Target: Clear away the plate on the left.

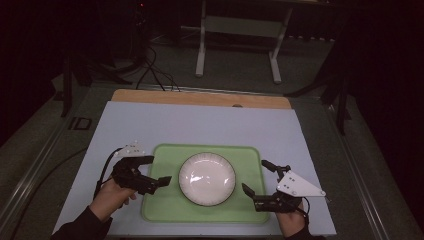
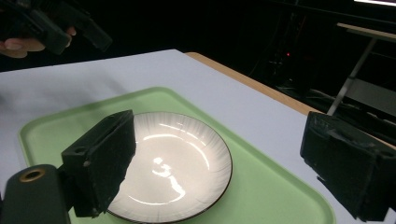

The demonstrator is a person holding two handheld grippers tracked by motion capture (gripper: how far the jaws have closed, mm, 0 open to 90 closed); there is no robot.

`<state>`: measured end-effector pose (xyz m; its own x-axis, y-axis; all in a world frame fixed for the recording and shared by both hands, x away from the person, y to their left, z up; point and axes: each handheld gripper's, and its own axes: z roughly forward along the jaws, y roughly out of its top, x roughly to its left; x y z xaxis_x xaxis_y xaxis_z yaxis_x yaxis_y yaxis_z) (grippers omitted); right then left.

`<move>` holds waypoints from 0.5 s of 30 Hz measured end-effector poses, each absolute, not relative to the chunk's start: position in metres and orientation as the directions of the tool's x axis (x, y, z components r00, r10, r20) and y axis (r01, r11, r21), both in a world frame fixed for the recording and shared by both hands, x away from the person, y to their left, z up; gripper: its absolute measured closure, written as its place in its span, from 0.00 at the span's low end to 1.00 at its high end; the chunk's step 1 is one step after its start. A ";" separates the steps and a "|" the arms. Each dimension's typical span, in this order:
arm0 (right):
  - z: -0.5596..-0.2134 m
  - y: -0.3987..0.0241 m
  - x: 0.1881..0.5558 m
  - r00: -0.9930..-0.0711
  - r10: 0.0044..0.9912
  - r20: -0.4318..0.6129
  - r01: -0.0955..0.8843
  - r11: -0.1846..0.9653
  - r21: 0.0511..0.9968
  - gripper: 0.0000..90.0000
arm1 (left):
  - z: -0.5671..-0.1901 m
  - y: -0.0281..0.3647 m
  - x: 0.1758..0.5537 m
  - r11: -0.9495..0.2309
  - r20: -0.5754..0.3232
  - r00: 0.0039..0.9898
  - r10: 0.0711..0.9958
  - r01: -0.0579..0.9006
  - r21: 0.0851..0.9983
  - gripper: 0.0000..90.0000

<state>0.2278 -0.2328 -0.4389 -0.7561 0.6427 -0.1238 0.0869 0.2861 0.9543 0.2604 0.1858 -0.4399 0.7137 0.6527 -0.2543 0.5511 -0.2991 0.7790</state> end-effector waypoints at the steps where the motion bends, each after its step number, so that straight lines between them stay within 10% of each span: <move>1: -0.439 -0.233 0.228 -0.756 0.643 -0.124 0.087 0.287 0.954 0.11 | -0.441 0.187 0.258 -0.301 -0.248 0.715 0.653 0.546 0.782 0.00; 15: -0.440 -0.231 0.229 -0.762 0.636 -0.126 0.089 0.294 0.952 0.11 | -0.464 0.198 0.244 -0.306 -0.192 0.744 0.640 0.476 0.825 0.00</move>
<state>0.2289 -0.2306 -0.4403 -0.7615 0.6358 -0.1256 0.0889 0.2944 0.9515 0.2441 0.1981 -0.4641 0.7438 0.6401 -0.1923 0.4761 -0.3056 0.8246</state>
